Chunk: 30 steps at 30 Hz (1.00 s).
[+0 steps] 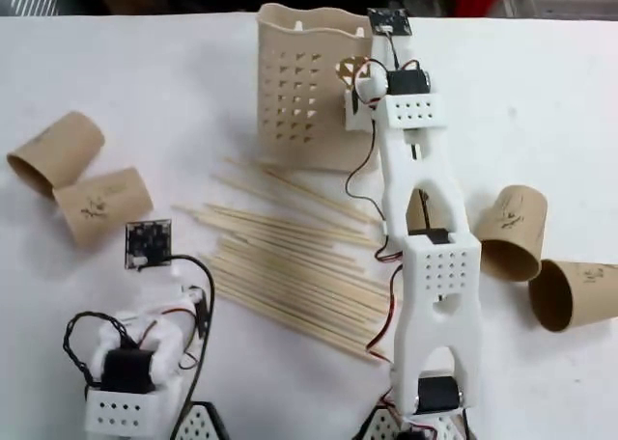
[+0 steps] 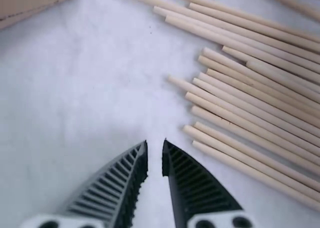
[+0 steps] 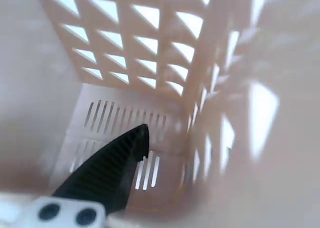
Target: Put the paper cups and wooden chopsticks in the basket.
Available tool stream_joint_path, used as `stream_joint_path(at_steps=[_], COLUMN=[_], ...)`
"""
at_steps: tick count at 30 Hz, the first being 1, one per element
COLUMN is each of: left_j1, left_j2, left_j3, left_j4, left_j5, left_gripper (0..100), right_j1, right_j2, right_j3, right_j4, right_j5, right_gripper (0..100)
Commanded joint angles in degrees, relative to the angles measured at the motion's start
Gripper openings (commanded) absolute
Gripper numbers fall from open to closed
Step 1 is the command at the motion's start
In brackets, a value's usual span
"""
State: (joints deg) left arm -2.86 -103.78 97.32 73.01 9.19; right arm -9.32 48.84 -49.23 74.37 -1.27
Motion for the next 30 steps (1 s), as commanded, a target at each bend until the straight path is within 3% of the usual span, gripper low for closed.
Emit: stream_joint_path(at_steps=[1,5,9,10,15,19,24,30], left_j1=[-0.92,-8.4,-17.01,-17.01,-13.05,-7.69,-0.48,4.79], left_j2=[-0.31,-0.31,-0.22,-0.13,4.09,23.87,56.31,95.78], left_j3=[-0.26,-2.11,-8.35,-10.73,-25.93,-44.04,-82.2,-132.92], left_j4=[-2.99,-12.4,-23.56,-24.09,-22.59,-18.02,-6.15,8.18], left_j5=[-0.44,-3.25,-28.75,-30.68,-28.66,-27.52,-23.47,-19.34], left_gripper=[8,8,8,8,8,8,9,22], right_j1=[1.19,0.66,0.22,0.22,0.04,0.48,0.48,0.31], right_j2=[-1.19,-2.24,-3.65,-4.0,-4.26,-4.44,-5.49,-6.46], right_j3=[-1.58,-2.99,-3.34,-3.34,-3.34,-3.43,-3.34,-2.73], right_j4=[-6.81,-7.52,-7.78,-7.78,-7.87,-8.22,-8.22,-8.22], right_j5=[0.35,0.35,0.0,0.0,0.0,0.0,0.0,0.0], right_gripper=[11.9,10.8,10.5,10.5,10.5,10.7,10.9,11.0])
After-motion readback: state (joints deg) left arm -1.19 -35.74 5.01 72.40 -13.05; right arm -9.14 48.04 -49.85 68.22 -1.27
